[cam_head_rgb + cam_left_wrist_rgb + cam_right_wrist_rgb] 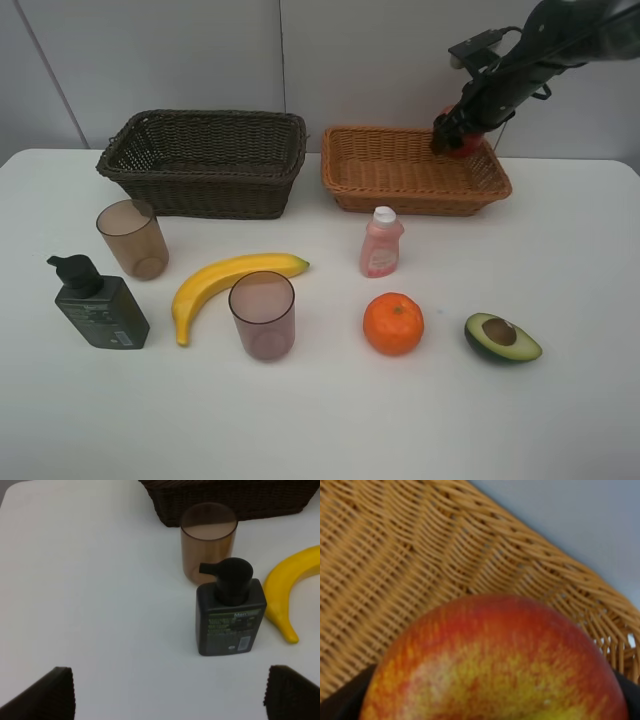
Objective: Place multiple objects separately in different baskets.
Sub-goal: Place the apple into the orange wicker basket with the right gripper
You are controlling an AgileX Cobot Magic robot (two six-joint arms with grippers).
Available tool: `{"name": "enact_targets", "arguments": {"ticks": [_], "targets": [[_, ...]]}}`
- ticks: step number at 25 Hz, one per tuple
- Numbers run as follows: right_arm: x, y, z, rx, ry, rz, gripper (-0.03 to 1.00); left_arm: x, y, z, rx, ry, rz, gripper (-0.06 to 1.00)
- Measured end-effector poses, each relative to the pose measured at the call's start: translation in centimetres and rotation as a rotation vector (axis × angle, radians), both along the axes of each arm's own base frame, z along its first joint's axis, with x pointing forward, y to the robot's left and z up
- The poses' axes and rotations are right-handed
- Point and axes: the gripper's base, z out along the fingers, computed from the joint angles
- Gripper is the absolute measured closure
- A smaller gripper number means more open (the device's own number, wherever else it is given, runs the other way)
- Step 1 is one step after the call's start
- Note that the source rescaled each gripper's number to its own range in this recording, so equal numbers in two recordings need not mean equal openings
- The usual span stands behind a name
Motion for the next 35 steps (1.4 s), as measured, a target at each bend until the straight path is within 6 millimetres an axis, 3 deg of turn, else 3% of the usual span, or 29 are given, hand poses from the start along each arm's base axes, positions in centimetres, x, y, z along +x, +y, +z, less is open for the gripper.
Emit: {"name": "enact_targets", "arguments": {"ticks": [24,29,35], "targets": [[-0.27,0.0,-0.24,-0.003,0.037,0.003,0.27,0.0,0.0,0.0,0.0,0.0,0.0,-0.06],[-0.12,0.0,-0.11,-0.002,0.019,0.002,0.02,0.0,0.0,0.0,0.0,0.0,0.0,-0.06],[0.01,-0.02,-0.02,-0.004,0.002,0.002,-0.02,0.0,0.0,0.0,0.0,0.0,0.0,-0.06]]}}
